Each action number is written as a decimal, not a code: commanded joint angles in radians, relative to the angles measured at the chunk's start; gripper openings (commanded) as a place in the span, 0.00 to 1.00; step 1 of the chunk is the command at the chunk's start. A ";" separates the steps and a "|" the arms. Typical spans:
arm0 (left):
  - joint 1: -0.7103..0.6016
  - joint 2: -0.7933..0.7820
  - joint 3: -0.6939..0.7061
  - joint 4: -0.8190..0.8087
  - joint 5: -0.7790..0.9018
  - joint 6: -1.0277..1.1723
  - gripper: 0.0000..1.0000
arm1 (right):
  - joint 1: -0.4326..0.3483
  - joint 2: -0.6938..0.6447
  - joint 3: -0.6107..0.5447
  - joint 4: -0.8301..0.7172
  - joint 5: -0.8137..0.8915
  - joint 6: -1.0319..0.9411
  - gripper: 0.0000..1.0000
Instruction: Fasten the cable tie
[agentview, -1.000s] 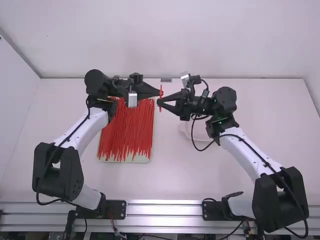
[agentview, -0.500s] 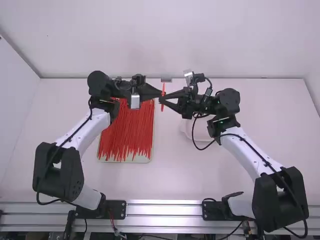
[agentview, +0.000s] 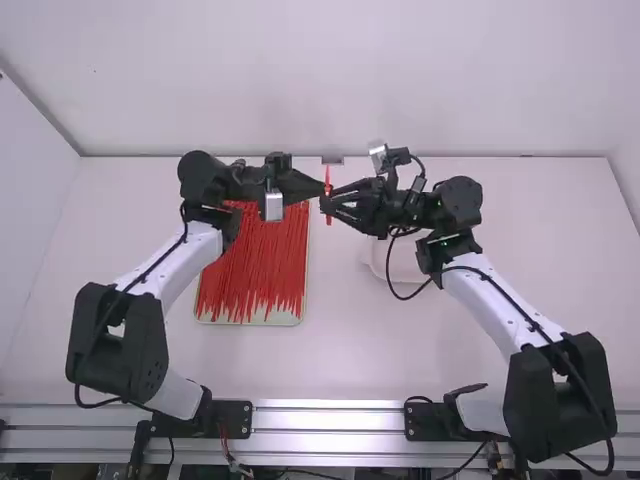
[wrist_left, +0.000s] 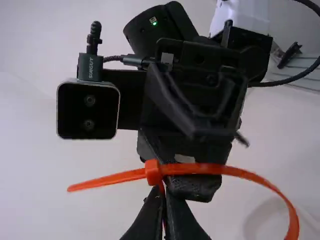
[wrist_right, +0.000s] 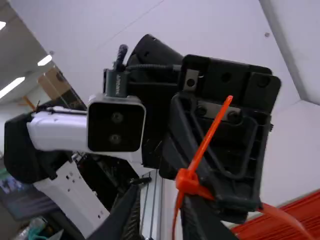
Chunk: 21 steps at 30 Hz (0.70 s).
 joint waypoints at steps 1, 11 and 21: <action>-0.024 -0.009 -0.019 0.029 0.082 -0.049 0.02 | -0.034 -0.006 0.027 0.008 0.005 0.003 0.30; -0.025 -0.009 -0.019 0.033 0.078 -0.099 0.02 | -0.117 -0.006 0.027 0.009 -0.064 0.046 0.41; -0.040 -0.009 -0.019 0.032 0.086 -0.120 0.02 | -0.078 -0.006 0.027 0.139 -0.056 0.127 0.43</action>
